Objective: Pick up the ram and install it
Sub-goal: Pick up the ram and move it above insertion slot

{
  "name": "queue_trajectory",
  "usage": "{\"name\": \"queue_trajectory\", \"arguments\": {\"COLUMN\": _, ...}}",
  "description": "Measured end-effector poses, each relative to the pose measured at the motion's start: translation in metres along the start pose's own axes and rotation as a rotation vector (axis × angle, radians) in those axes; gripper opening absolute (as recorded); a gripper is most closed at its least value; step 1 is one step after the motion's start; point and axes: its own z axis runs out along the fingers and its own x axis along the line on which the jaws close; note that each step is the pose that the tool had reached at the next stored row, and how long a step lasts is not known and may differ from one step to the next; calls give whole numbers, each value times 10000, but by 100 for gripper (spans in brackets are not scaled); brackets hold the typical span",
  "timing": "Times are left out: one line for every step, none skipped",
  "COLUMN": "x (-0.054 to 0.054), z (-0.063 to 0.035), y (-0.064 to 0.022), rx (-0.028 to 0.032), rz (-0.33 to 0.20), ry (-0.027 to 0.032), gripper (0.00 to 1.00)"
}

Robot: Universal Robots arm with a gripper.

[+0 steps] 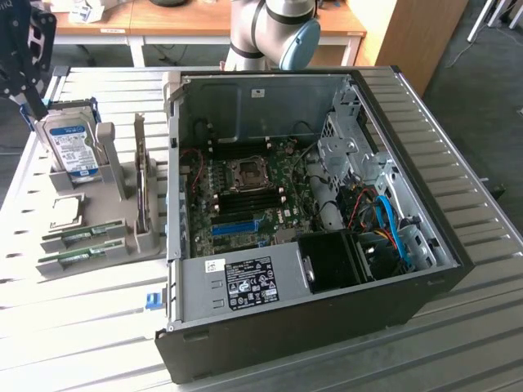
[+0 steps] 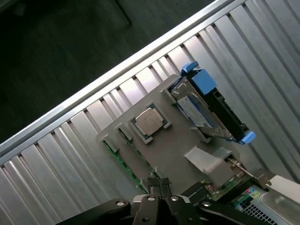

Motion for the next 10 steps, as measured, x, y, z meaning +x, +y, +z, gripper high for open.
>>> {"name": "queue_trajectory", "arguments": {"x": 0, "z": 0, "y": 0, "rx": -3, "rz": -179, "ry": 7, "gripper": 11}}
{"name": "queue_trajectory", "arguments": {"x": 0, "z": 0, "y": 0, "rx": -7, "rz": -359, "ry": 14, "gripper": 11}}
{"name": "queue_trajectory", "arguments": {"x": 0, "z": 0, "y": 0, "rx": -12, "rz": -550, "ry": 22, "gripper": 11}}
{"name": "queue_trajectory", "arguments": {"x": 0, "z": 1, "y": 0, "rx": -15, "rz": -729, "ry": 27, "gripper": 11}}
{"name": "queue_trajectory", "arguments": {"x": 0, "z": 1, "y": 0, "rx": -18, "rz": -909, "ry": 35, "gripper": 11}}
{"name": "queue_trajectory", "arguments": {"x": 0, "z": 1, "y": 0, "rx": -22, "rz": -1088, "ry": 41, "gripper": 11}}
{"name": "queue_trajectory", "arguments": {"x": 0, "z": 2, "y": 0, "rx": -26, "rz": -1269, "ry": 48, "gripper": 11}}
{"name": "queue_trajectory", "arguments": {"x": 0, "z": 2, "y": 0, "rx": -30, "rz": -1448, "ry": 55, "gripper": 11}}
{"name": "queue_trajectory", "arguments": {"x": 0, "z": 2, "y": 0, "rx": -34, "rz": -1644, "ry": 62, "gripper": 11}}
{"name": "queue_trajectory", "arguments": {"x": 0, "z": 2, "y": 0, "rx": -37, "rz": -1824, "ry": 68, "gripper": 11}}
